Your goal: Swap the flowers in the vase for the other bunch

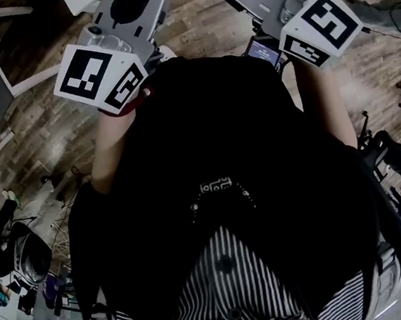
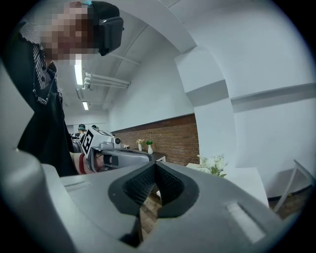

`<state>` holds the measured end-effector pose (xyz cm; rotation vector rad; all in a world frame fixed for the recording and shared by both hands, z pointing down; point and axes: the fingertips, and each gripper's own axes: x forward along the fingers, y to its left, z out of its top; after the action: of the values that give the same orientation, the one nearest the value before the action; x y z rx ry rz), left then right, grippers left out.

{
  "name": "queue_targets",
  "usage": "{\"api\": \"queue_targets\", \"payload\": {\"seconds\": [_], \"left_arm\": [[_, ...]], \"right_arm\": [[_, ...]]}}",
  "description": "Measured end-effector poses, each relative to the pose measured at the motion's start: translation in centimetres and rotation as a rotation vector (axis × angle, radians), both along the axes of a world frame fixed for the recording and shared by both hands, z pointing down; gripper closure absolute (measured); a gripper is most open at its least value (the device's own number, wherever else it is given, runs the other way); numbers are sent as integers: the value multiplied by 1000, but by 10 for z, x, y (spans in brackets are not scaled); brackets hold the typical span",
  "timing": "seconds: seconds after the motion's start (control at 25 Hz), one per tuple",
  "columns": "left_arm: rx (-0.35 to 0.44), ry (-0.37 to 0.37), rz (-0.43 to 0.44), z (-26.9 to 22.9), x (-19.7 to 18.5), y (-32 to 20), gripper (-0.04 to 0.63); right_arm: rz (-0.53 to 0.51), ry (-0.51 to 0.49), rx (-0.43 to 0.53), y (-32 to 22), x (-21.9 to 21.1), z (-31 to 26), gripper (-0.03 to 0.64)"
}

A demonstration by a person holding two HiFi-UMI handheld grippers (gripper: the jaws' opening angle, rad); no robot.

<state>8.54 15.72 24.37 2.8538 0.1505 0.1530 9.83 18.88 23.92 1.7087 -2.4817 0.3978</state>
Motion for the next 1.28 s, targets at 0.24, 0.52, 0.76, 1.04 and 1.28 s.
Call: {"api": "queue_targets", "payload": {"seconds": [0.24, 0.52, 0.76, 1.04, 1.28], "left_arm": [[-5, 13, -7, 2, -10, -37, 589], [-1, 39, -43, 4, -26, -84, 590], [-8, 30, -68, 11, -45, -107, 589], [11, 24, -112, 6, -54, -122, 590], [-23, 31, -128, 12, -59, -131, 589]], "right_arm": [[-6, 9, 0, -39, -8, 0, 614], [-28, 25, -9, -85, -21, 3, 614], [-61, 28, -9, -113, -34, 2, 614], [-103, 49, -18, -130, -44, 1, 614], [-88, 73, -33, -133, -48, 6, 614]]}}
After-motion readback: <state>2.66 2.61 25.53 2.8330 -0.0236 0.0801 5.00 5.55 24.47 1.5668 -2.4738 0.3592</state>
